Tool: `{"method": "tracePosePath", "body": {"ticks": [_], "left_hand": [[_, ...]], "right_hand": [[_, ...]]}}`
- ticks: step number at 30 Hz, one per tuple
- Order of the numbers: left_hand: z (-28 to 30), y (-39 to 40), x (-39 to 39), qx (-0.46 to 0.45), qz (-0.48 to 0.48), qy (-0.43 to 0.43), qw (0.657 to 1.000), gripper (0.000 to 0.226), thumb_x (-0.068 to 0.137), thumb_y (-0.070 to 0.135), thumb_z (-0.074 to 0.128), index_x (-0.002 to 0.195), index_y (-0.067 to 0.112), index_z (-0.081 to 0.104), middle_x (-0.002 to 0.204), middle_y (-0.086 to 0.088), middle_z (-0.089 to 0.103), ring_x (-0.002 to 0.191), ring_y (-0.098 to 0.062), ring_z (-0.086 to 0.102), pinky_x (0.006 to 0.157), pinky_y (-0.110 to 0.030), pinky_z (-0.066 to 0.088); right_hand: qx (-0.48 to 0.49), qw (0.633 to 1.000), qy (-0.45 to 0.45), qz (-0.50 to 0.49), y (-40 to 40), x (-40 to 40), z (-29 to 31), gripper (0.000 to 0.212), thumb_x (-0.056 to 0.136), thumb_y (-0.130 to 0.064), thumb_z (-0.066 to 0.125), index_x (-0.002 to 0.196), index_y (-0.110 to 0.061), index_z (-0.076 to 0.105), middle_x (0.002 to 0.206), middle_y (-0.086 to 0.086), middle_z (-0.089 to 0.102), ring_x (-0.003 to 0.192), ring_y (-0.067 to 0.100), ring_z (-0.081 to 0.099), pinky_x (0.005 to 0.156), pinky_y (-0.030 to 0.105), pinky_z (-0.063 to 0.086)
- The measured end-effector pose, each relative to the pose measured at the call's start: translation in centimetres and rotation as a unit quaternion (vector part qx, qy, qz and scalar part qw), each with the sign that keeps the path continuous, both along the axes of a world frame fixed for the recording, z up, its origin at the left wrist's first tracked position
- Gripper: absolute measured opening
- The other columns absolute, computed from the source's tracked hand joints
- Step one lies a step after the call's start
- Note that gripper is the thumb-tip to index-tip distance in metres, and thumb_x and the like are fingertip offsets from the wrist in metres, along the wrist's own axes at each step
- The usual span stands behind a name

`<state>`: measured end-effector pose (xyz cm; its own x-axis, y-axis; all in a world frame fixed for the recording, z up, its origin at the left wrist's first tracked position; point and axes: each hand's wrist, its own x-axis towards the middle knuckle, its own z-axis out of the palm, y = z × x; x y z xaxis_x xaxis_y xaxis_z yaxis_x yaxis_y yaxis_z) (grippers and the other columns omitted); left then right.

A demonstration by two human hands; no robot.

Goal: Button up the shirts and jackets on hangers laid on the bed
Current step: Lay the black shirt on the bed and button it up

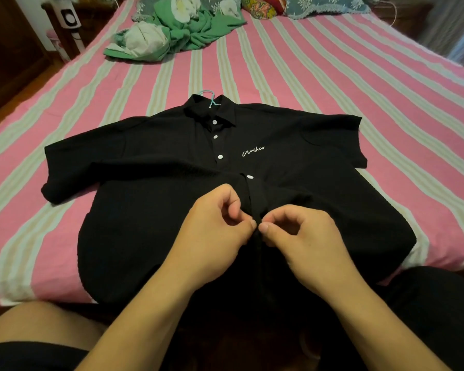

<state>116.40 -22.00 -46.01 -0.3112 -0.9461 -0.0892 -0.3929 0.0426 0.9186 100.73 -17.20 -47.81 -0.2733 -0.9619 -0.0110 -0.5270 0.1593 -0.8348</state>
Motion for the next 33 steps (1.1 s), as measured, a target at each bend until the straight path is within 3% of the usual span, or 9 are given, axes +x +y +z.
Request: {"method": "tracePosePath", "body": {"ticks": [3,7,11,13,15,18,21,28,33], "left_hand": [[-0.3,0.0,0.1,0.018,-0.008,0.019,1.000,0.030,0.086,0.002,0.072,0.082,0.007,0.043,0.078,-0.005,0.074,0.066,-0.023,0.067,0.071,-0.046,0.057],[-1.0,0.2,-0.1,-0.018,0.005,-0.027,0.999,0.029,0.087,0.008,0.072,0.079,0.017,0.045,0.078,0.002,0.072,0.072,-0.025,0.065,0.063,-0.038,0.053],[-1.5,0.4,-0.6,-0.066,0.016,-0.118,0.991,0.030,0.086,0.018,0.068,0.077,0.027,0.041,0.078,0.004,0.068,0.063,-0.017,0.058,0.056,-0.036,0.050],[-1.6,0.1,-0.7,-0.036,0.022,-0.126,0.991,0.027,0.086,0.016,0.065,0.078,0.025,0.041,0.077,-0.001,0.067,0.058,-0.017,0.053,0.053,-0.036,0.047],[-1.6,-0.3,-0.7,0.038,0.040,-0.043,0.998,0.029,0.086,0.007,0.063,0.077,0.021,0.040,0.074,-0.007,0.067,0.057,-0.016,0.051,0.055,-0.034,0.044],[-1.7,-0.5,-0.4,0.156,0.061,0.132,0.977,0.033,0.087,-0.008,0.063,0.080,0.016,0.041,0.071,-0.007,0.064,0.063,-0.017,0.059,0.064,-0.033,0.052],[-2.0,-0.5,0.2,0.203,0.050,0.183,0.961,0.036,0.089,-0.011,0.061,0.078,0.016,0.040,0.078,-0.010,0.066,0.072,-0.018,0.061,0.064,-0.028,0.052],[-1.0,-1.3,0.5,0.114,-0.010,0.118,0.986,0.039,0.086,-0.010,0.060,0.076,0.020,0.036,0.068,-0.009,0.052,0.065,-0.020,0.042,0.061,-0.037,0.035],[-0.5,-1.2,0.6,0.049,-0.026,0.044,0.997,0.036,0.087,-0.004,0.062,0.077,0.018,0.036,0.078,-0.017,0.066,0.062,-0.017,0.050,0.062,-0.035,0.043]], "right_hand": [[0.043,0.997,-0.069,0.018,-0.1,-0.4,0.4,0.013,0.090,-0.016,0.072,0.079,-0.022,0.074,0.074,-0.005,0.074,0.071,0.008,0.071,0.065,0.016,0.054],[0.104,0.988,-0.106,0.043,-0.6,-0.6,0.4,0.015,0.094,-0.010,0.067,0.080,-0.014,0.072,0.072,0.005,0.074,0.069,0.015,0.071,0.078,0.036,0.061],[0.150,0.981,-0.108,0.050,-1.3,-0.7,1.0,0.015,0.095,-0.010,0.064,0.082,-0.009,0.071,0.070,0.007,0.073,0.066,0.018,0.070,0.080,0.038,0.061],[0.127,0.991,-0.032,0.042,-1.4,-0.3,0.9,0.016,0.093,-0.014,0.065,0.079,-0.017,0.070,0.070,0.001,0.073,0.068,0.013,0.070,0.075,0.032,0.059],[0.064,0.997,0.044,0.027,-1.1,0.4,0.4,0.017,0.092,-0.018,0.066,0.077,-0.024,0.066,0.068,-0.006,0.070,0.067,0.007,0.066,0.066,0.022,0.053],[-0.057,0.996,0.062,0.034,-0.3,0.9,-0.5,0.015,0.092,-0.018,0.069,0.084,-0.029,0.064,0.072,-0.011,0.066,0.073,0.006,0.064,0.061,0.016,0.047],[-0.118,0.987,0.078,0.075,-0.1,0.6,-1.1,0.012,0.088,-0.014,0.075,0.088,-0.025,0.069,0.076,-0.014,0.067,0.076,0.006,0.067,0.064,0.019,0.051],[-0.166,0.966,0.103,0.166,-0.7,-0.7,-0.5,0.022,0.085,-0.009,0.077,0.102,-0.021,0.071,0.090,-0.016,0.071,0.088,0.004,0.070,0.075,0.025,0.056],[-0.184,0.941,0.208,0.192,-1.2,-1.6,0.0,0.009,0.090,-0.026,0.071,0.096,-0.020,0.075,0.086,-0.015,0.072,0.081,0.000,0.067,0.069,0.027,0.056]]}}
